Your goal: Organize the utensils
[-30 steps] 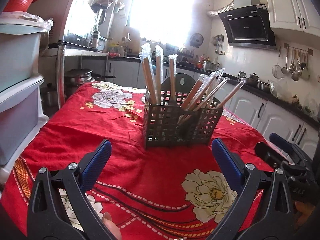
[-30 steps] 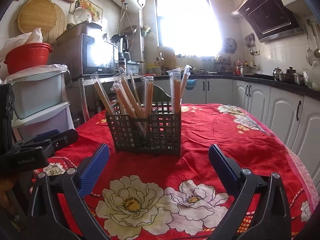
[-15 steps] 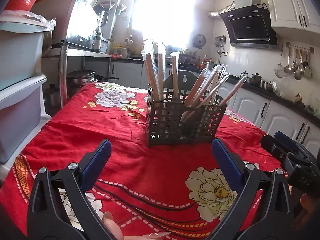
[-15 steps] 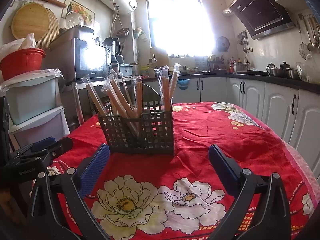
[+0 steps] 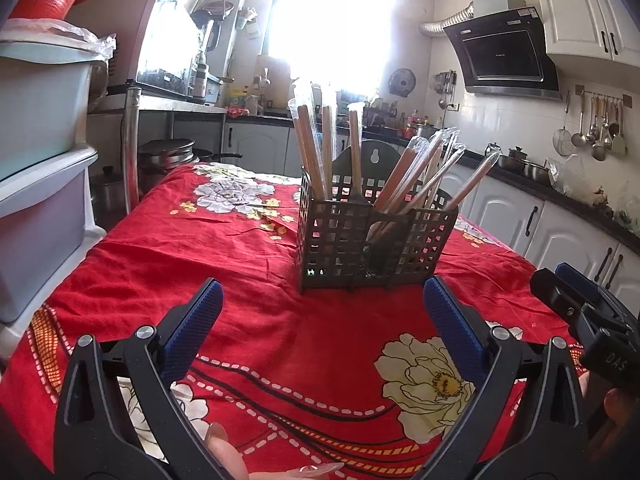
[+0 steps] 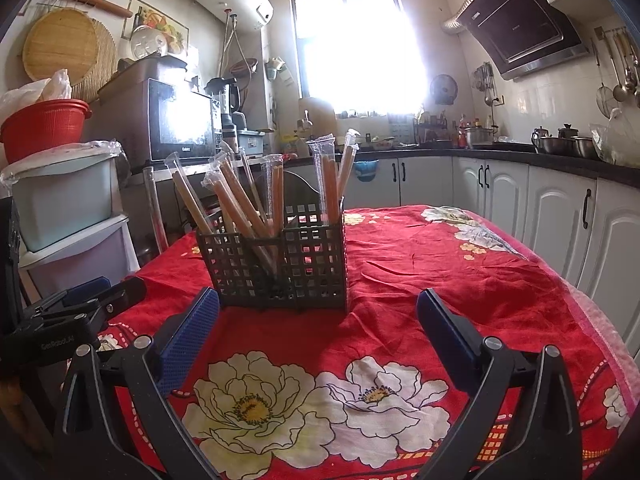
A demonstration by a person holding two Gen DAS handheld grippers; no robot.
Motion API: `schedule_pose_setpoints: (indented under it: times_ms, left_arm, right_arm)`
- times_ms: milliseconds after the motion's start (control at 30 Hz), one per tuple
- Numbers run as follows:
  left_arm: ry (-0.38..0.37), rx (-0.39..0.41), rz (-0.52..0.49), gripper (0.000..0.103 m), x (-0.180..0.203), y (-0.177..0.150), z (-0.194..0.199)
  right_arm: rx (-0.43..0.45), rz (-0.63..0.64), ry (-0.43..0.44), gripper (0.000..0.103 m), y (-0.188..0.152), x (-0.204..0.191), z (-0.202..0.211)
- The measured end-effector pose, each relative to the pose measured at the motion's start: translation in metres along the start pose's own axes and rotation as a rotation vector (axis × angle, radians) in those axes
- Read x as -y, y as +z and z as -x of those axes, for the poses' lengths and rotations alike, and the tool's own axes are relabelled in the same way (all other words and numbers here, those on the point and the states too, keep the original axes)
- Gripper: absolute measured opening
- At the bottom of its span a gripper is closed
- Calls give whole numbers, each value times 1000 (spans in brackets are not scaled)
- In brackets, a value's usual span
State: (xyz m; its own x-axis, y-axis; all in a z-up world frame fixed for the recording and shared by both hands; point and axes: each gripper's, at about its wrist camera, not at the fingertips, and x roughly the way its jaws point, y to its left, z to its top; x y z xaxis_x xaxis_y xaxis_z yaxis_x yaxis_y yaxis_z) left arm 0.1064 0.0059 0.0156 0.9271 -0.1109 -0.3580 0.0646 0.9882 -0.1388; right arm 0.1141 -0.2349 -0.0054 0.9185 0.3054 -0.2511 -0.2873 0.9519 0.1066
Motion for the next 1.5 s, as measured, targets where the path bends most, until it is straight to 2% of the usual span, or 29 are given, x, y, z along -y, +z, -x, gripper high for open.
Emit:
schedule_pose_setpoints:
  times_ms: [1500]
  left_arm:
    - [2, 7, -4, 92, 0, 1, 3]
  right_arm:
    - [7, 4, -2, 97, 0, 0, 2]
